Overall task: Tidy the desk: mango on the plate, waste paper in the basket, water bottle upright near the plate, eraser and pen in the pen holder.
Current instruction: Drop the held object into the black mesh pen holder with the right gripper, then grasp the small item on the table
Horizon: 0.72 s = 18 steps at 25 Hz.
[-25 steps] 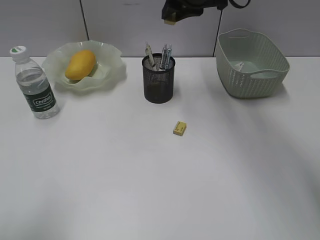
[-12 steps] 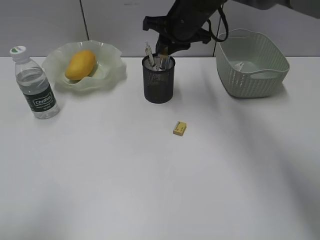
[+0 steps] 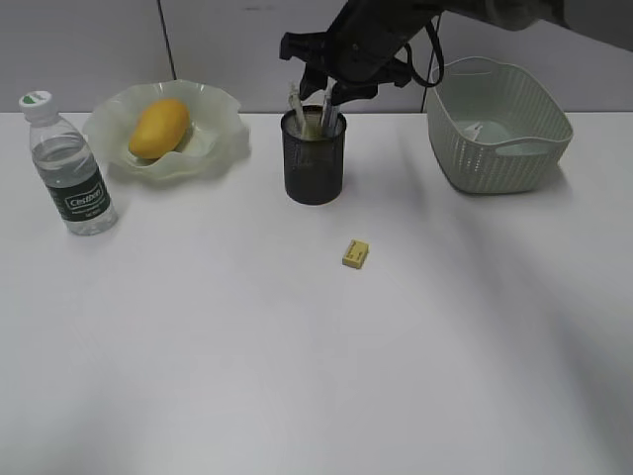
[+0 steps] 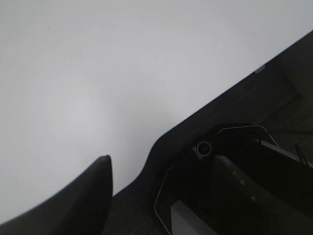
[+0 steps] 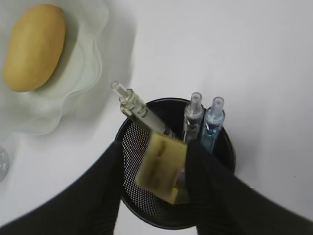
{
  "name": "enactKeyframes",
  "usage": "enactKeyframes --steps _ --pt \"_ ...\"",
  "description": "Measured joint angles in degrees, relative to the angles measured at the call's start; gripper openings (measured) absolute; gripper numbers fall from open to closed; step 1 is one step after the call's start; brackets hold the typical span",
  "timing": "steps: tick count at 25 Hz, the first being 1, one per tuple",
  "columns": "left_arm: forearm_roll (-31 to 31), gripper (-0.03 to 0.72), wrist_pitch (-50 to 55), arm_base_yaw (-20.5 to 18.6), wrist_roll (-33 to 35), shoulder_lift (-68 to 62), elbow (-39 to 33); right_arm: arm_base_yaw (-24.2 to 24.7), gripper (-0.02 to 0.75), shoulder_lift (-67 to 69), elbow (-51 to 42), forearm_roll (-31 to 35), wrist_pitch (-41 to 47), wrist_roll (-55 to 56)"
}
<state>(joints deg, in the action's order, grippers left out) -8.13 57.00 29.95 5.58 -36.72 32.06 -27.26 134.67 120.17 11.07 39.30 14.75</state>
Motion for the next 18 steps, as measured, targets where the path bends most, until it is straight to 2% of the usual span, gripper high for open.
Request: enactKeyframes --steps 3,7,13,18 --pt "0.00 0.482 0.00 0.00 0.00 0.00 0.00 0.00 0.424 0.04 0.07 0.05 0.00 -0.01" --pt "0.00 0.481 0.00 0.00 0.00 0.00 0.00 0.00 0.442 -0.01 0.07 0.05 1.75 -1.15" --pt "0.00 0.480 0.00 0.00 0.00 0.00 0.00 0.00 0.446 -2.18 0.77 -0.82 12.00 -5.25" --pt "0.00 0.480 -0.04 0.00 0.00 0.00 0.00 0.00 0.447 -5.34 0.96 -7.97 21.97 -6.52"
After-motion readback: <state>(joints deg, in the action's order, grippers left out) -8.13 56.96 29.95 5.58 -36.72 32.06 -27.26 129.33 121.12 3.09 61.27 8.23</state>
